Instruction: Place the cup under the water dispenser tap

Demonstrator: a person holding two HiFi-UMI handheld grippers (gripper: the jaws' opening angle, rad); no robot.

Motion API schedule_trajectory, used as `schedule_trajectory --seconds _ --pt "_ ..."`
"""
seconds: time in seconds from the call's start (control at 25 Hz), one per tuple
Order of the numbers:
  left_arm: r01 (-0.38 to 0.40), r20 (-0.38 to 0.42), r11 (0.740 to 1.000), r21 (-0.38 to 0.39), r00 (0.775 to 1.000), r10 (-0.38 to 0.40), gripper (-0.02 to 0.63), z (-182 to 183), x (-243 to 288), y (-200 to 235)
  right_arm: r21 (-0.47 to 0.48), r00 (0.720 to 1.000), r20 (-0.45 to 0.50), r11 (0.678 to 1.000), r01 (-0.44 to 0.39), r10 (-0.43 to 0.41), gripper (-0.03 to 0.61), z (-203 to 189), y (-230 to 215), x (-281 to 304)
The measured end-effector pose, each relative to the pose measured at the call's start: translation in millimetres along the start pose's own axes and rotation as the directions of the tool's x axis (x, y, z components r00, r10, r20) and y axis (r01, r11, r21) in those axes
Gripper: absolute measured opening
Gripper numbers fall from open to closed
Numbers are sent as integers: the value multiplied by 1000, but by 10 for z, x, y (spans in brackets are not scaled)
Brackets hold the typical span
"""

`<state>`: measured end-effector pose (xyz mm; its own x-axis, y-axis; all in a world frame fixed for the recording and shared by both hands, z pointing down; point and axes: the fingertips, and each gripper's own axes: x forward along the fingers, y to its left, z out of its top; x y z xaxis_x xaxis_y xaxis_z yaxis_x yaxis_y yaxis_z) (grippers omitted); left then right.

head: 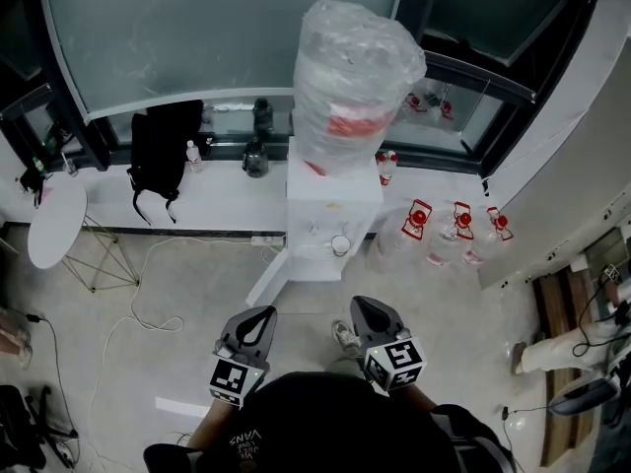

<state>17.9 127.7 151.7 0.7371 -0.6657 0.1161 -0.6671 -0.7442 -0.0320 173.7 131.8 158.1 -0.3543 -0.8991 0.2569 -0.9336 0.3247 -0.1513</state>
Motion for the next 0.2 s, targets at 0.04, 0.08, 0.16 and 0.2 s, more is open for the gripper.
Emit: schedule_trajectory --seconds 0.04,0.08,0.16,0.2 --pt "2 0 1000 -1 1000 -2 20 5 0 -15 0 1000 -2 1000 -2 2 43 2 5 -7" --pt "3 0 1000 -3 1000 -3 20 9 -3 -29 -1 1000 -5 1000 -3 3 43 0 11 -16" --pt "5 1 1000 -10 1000 -5 20 17 -9 -52 -3 1000 -11 1000 -6 6 42 -3 20 -32" --pt "6 2 1000 -13 1000 -6 20 22 -12 -62 -5 1000 -14 1000 -7 7 41 -3 24 -37"
